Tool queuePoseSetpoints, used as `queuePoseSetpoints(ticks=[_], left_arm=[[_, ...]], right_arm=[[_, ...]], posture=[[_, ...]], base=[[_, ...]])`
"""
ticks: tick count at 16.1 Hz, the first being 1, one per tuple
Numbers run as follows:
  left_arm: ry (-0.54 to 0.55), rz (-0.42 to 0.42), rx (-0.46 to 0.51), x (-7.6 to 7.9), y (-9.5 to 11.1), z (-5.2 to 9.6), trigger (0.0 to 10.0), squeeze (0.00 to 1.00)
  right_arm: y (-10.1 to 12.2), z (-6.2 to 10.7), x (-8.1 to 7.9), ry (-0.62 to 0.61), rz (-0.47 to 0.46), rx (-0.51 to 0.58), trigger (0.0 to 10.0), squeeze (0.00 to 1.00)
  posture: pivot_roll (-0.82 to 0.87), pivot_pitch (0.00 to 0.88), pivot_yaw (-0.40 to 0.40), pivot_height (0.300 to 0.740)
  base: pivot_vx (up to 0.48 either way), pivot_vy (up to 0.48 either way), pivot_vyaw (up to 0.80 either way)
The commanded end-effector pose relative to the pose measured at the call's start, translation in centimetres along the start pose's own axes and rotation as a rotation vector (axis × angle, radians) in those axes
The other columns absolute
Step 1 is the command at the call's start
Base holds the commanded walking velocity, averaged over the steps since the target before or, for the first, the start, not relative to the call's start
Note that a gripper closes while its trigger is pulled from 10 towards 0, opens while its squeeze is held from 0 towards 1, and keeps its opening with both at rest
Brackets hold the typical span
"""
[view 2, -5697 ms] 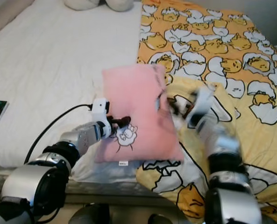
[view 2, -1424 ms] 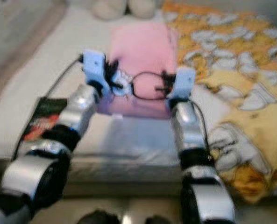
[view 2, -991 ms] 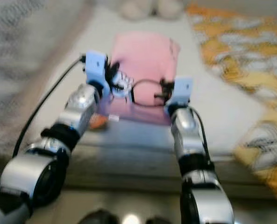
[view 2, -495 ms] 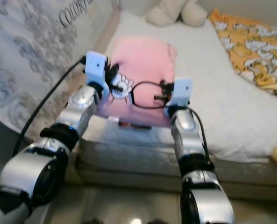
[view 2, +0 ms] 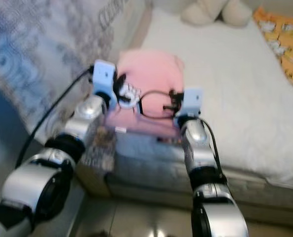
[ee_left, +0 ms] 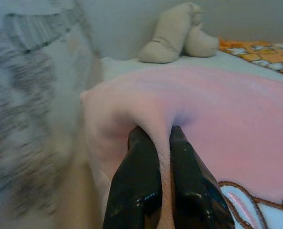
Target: Clean up the room
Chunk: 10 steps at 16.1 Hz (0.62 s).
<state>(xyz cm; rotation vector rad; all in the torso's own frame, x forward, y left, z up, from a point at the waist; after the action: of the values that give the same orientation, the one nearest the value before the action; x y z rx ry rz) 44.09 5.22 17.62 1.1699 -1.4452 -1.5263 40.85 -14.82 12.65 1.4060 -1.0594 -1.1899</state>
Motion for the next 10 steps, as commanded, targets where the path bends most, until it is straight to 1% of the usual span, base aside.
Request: queuePoseSetpoints(ticks=[1, 4, 7, 8, 9, 10], left_arm=[[0.037, -0.021, 0.026, -0.9, 1.2, -0.3, 10.0, 0.0], [0.065, 0.0, 0.011, -1.3, 1.0, -0.3, 10.0, 0.0], [0.075, -0.006, 0.0, -1.4, 0.7, -0.2, 10.0, 0.0], [0.098, -0.016, -0.015, -1.7, 0.5, -0.2, 10.0, 0.0], [0.145, -0.024, -0.04, -2.4, 0.0, -0.1, 10.0, 0.0], [0.238, -0.071, -0.123, -3.9, -1.4, 0.4, 10.0, 0.0]], right_arm=[[0.6, 0.1, 1.7, -0.055, -0.001, 0.011, 10.0, 0.0], [0.5, 0.0, 1.7, -0.051, 0.0, 0.001, 10.0, 0.0], [0.1, -0.1, 1.3, -0.034, 0.0, -0.014, 10.0, 0.0], [-0.5, -0.2, 0.8, -0.005, 0.003, -0.053, 10.0, 0.0], [-1.3, -0.3, 0.4, 0.019, -0.002, -0.094, 10.0, 0.0], [-3.0, -0.4, 0.0, 0.042, -0.035, -0.191, 10.0, 0.0]], posture=[[0.02, 0.0, 0.012, 0.74], [0.02, 0.0, 0.01, 0.74], [0.02, 0.0, 0.009, 0.74], [0.02, 0.0, 0.009, 0.74], [0.02, 0.0, 0.01, 0.74], [0.02, 0.0, 0.01, 0.74]], base=[[0.48, 0.0, 0.0], [0.472, 0.0, 0.0], [0.456, 0.0, 0.0], [0.431, 0.0, 0.0], [0.435, 0.0, 0.0], [0.0, 0.0, 0.0]])
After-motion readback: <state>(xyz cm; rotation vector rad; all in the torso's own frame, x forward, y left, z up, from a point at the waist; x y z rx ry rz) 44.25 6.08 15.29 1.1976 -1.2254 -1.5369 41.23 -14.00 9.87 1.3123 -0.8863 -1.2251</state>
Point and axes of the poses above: a point about 5 cm out from each wrist's last joint towards the gripper, its own z axis pointing back from the gripper into the wrist, its own y axis along the axis of the wrist's last joint, x = y × z, the point moved 5 cm from there along -z, pointing out of the wrist towards the gripper, and after that the axes turned 3 degrees about -z, right-handed, at the moved point
